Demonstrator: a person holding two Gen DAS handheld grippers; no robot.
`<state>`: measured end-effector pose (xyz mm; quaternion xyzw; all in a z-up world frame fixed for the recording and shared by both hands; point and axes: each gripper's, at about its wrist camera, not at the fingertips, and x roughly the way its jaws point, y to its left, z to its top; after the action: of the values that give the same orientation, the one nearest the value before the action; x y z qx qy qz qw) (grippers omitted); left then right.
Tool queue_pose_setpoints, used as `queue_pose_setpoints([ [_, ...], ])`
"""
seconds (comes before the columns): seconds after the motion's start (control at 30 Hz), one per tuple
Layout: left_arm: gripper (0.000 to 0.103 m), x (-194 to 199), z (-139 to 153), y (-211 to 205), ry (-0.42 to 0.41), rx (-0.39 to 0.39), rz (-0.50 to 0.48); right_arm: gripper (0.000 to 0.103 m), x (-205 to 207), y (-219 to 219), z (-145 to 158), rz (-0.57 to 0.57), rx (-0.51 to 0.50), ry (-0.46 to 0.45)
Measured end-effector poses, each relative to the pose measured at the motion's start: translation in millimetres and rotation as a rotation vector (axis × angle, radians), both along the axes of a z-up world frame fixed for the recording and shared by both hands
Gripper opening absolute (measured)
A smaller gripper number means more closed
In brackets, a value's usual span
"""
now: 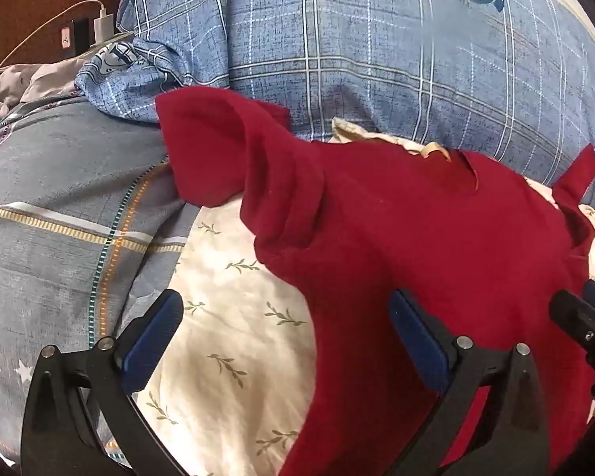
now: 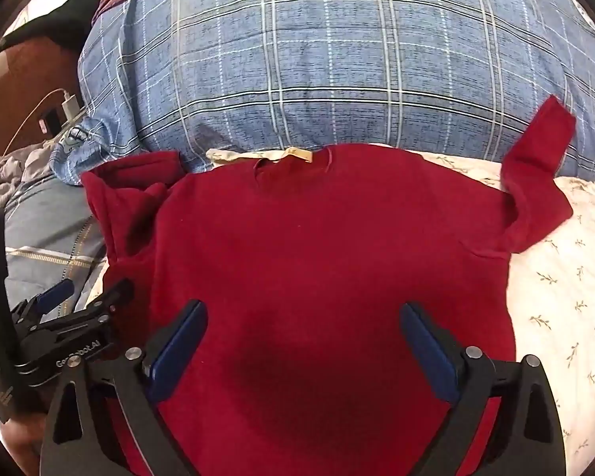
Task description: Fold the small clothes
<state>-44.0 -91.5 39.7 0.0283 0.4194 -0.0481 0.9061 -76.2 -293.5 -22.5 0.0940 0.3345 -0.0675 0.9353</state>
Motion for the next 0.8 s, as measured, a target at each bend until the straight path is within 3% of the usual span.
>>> queue_pose_setpoints([
  [0.33,0.103,6.6,-4.7,1.1,0.007,0.001,0.002,0.089,7.0,-0.2,-3.9,0.034,0.008,0.011],
  [0.6,0.103,4.9,-5.6,1.3,-0.004,0.003,-0.01,0.089,10.0,-4.3,-8.1,-0.004,0.007,0.027],
  [0.8,0.103,0.2,-2.0,-5.8,-0.022,0.005,-0.035,0.09,8.7,-11.9,-12.5,-0.055,-0.05,0.041],
])
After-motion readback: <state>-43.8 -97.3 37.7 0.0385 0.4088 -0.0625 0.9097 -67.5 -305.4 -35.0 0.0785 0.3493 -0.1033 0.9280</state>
